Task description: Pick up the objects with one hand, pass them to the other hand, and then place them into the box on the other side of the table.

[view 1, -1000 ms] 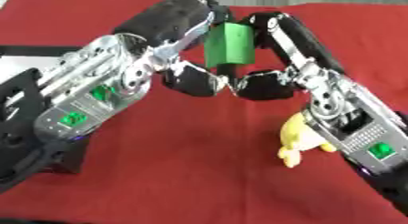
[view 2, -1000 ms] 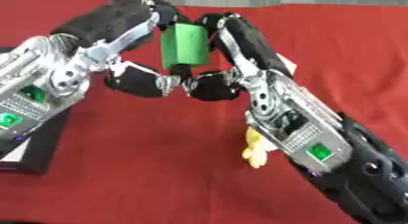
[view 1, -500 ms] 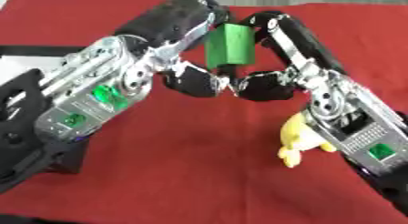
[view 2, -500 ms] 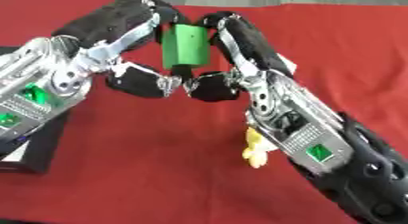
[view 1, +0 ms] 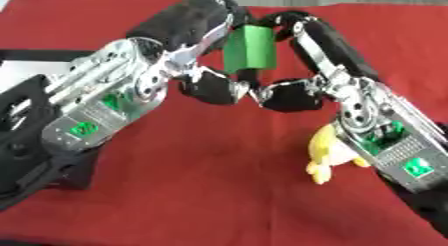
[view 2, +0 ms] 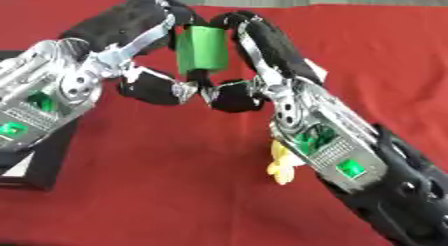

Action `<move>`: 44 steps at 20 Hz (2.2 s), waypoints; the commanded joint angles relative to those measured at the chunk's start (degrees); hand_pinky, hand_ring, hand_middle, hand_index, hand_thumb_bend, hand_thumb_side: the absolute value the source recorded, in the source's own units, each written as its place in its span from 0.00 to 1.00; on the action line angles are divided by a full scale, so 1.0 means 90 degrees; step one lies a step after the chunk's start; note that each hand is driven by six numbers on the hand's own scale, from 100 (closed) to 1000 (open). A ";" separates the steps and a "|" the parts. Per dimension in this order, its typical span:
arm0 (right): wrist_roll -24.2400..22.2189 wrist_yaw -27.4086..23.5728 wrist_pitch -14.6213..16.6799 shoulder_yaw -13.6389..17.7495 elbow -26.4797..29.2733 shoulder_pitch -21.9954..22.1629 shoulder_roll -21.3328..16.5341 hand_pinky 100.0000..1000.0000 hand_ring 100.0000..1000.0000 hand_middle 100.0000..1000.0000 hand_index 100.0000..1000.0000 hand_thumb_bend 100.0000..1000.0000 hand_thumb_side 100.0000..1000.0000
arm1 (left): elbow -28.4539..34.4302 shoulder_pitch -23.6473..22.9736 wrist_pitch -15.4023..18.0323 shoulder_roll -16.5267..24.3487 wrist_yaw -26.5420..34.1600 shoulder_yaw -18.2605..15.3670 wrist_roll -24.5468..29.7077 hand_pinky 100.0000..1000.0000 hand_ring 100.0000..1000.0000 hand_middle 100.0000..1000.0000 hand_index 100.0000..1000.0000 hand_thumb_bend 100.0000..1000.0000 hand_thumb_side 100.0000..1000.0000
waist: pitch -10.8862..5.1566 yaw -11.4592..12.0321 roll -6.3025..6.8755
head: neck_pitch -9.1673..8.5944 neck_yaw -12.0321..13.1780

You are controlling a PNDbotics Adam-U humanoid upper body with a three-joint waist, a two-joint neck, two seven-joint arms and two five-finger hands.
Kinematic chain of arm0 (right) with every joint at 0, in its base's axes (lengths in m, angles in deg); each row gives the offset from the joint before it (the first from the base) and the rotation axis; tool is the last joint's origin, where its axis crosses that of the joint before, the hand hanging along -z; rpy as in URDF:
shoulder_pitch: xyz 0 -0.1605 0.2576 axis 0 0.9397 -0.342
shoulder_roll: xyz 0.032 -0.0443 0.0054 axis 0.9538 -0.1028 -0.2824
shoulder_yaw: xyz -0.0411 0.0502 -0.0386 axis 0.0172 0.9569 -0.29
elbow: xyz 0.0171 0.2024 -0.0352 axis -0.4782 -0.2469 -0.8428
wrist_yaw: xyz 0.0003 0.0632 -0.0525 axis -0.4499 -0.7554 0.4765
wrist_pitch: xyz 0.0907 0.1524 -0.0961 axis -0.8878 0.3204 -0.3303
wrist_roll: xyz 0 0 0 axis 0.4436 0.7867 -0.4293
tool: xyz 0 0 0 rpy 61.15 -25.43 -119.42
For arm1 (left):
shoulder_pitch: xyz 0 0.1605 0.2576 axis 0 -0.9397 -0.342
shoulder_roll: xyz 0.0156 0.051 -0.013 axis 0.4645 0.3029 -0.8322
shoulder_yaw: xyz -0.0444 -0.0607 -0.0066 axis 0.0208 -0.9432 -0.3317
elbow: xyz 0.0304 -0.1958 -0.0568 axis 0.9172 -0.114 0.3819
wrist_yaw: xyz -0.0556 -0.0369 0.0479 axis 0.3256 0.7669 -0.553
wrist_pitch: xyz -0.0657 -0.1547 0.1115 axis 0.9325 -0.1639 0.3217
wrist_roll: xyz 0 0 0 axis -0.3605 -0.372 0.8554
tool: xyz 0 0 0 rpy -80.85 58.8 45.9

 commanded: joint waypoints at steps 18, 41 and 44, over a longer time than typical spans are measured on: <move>0.0323 0.0358 -0.0128 0.0165 0.0100 -0.0066 -0.0113 0.83 0.81 0.81 0.85 0.30 0.00 | 0.0010 0.0091 0.0069 0.0225 -0.0305 -0.0144 0.0131 0.75 0.51 0.27 0.32 0.00 0.16 | -0.0100 0.0037 0.0133 | 0.0071 0.0057; 0.0533 -0.0147 -0.0333 0.0159 0.0100 0.0053 -0.0359 0.84 0.83 0.83 0.86 0.18 0.00 | 0.0706 -0.0581 -0.0616 0.1801 0.0660 -0.1086 -0.0257 0.73 0.46 0.32 0.32 0.00 0.16 | -0.0238 -0.0061 0.0131 | 0.0209 0.0277; 0.0593 -0.0266 -0.0351 0.0196 0.0100 0.0059 -0.0409 0.84 0.84 0.83 0.86 0.07 0.00 | 0.0808 -0.0886 -0.0707 0.2157 0.0811 -0.1226 -0.0333 0.73 0.46 0.32 0.32 0.00 0.16 | -0.0233 -0.0068 0.0118 | 0.0209 0.0353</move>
